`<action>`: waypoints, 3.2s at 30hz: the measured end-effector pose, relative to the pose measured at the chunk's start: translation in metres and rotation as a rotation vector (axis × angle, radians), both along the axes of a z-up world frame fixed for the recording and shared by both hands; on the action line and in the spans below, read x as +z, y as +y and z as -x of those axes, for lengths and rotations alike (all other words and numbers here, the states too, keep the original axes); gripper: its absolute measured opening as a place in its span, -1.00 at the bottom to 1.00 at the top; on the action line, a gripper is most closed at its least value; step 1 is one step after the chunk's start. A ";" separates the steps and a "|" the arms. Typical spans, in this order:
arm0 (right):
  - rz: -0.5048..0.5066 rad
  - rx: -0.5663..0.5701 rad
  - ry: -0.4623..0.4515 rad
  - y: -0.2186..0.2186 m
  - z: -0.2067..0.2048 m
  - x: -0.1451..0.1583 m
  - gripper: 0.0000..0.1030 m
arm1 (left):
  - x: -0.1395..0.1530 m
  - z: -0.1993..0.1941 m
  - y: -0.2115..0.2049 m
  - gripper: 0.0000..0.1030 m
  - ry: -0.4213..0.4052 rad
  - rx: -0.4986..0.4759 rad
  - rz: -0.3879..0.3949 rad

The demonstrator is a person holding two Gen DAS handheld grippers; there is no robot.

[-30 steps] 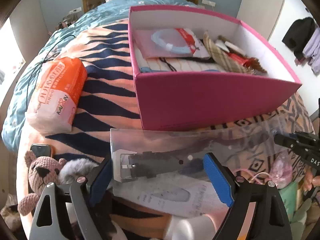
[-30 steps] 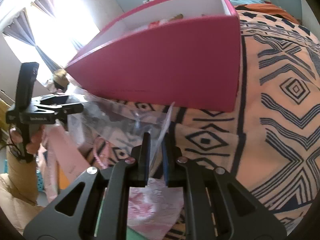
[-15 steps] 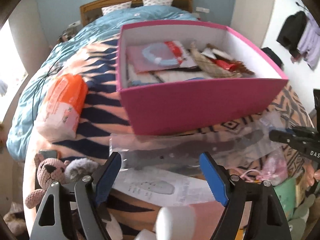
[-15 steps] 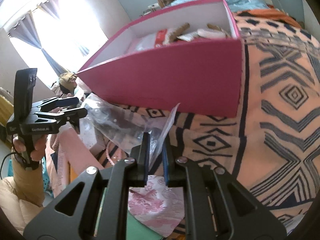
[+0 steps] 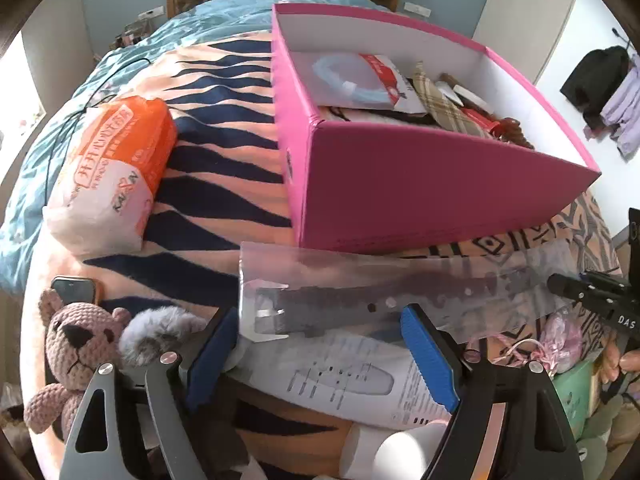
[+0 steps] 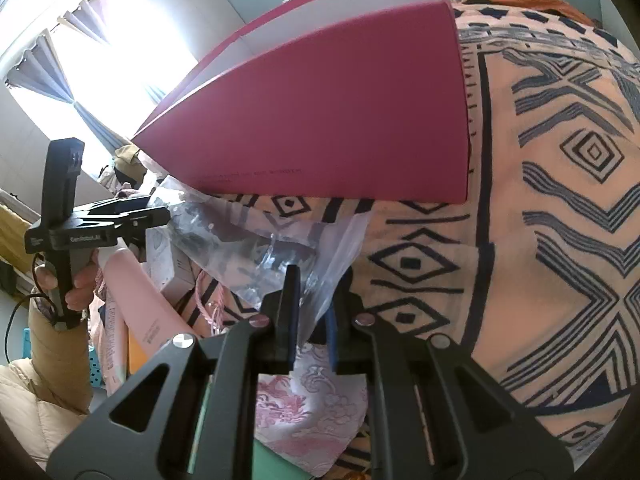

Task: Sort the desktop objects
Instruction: 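Close the left gripper on the bag while the right gripper keeps holding it, then lift the bag with both grippers and carry it over the pink box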

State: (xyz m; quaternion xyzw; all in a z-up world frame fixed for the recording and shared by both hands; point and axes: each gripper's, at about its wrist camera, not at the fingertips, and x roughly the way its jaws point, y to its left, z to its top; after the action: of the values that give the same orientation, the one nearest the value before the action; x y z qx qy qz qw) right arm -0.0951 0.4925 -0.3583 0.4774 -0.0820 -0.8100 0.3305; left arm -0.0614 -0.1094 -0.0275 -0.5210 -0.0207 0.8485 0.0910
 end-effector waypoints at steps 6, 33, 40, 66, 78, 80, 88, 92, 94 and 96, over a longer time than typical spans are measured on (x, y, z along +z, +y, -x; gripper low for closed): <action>0.000 0.008 0.008 -0.001 -0.001 0.001 -0.73 | -0.005 0.011 -0.001 0.74 -0.035 -0.049 -0.041; 0.043 0.042 0.098 -0.012 -0.010 0.032 -0.76 | 0.034 -0.019 0.007 0.07 0.097 0.025 0.046; 0.061 0.064 0.136 -0.016 -0.012 0.046 -0.77 | 0.050 -0.026 0.024 -0.04 0.141 -0.035 0.029; 0.005 -0.041 0.056 0.007 0.005 0.011 -0.77 | -0.007 0.020 0.015 0.61 -0.058 -0.144 -0.002; 0.053 -0.009 0.064 0.001 0.005 0.017 -0.76 | 0.024 -0.010 0.024 0.26 0.029 -0.134 -0.018; 0.057 0.000 0.073 -0.002 0.004 0.021 -0.76 | 0.027 -0.010 0.021 0.16 0.039 -0.114 -0.032; 0.061 0.016 0.114 -0.005 -0.003 0.036 -0.76 | 0.022 -0.012 0.021 -0.47 0.052 -0.048 0.001; 0.060 0.019 0.120 -0.006 -0.006 0.038 -0.76 | 0.025 -0.015 0.018 -0.48 0.056 -0.035 -0.008; 0.064 0.021 0.127 -0.006 -0.007 0.041 -0.76 | 0.028 -0.017 0.019 -0.48 0.060 -0.032 -0.011; 0.067 0.023 0.136 -0.006 -0.009 0.045 -0.76 | 0.033 -0.019 0.019 -0.48 0.068 -0.034 -0.016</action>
State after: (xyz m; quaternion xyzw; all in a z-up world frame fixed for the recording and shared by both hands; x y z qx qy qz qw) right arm -0.0865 0.4868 -0.3133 0.4109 -0.0810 -0.8334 0.3606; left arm -0.0423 -0.0900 0.0051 -0.4912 -0.0158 0.8639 0.1102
